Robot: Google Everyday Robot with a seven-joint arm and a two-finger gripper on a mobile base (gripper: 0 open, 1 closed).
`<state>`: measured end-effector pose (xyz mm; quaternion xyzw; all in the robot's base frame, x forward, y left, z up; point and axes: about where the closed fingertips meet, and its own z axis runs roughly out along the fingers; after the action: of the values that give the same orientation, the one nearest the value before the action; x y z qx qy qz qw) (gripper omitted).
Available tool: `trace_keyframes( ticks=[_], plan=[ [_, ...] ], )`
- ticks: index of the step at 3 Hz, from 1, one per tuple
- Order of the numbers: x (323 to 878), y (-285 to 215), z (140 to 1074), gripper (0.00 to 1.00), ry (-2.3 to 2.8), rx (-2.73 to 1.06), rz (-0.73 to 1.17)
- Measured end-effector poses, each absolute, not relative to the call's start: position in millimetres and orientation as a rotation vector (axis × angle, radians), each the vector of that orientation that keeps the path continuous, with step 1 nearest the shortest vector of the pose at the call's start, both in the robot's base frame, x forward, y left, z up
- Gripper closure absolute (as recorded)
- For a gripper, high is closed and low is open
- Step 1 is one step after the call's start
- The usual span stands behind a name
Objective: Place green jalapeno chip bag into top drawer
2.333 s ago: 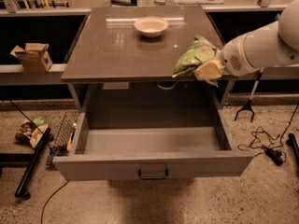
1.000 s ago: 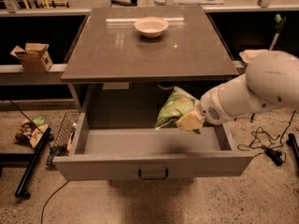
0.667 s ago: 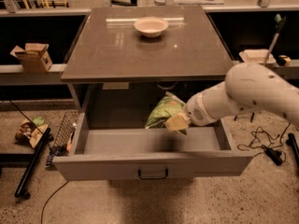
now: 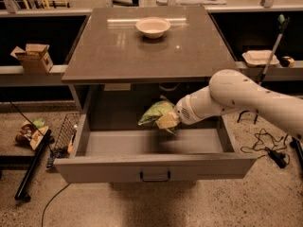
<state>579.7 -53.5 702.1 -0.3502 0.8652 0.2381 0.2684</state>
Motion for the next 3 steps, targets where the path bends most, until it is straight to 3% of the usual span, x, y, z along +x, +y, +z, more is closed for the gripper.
trace_keyframes(
  ticks=[3],
  plan=[
    [580.9,-52.3,698.4,0.12,2.336,-0.943,0.650]
  ],
)
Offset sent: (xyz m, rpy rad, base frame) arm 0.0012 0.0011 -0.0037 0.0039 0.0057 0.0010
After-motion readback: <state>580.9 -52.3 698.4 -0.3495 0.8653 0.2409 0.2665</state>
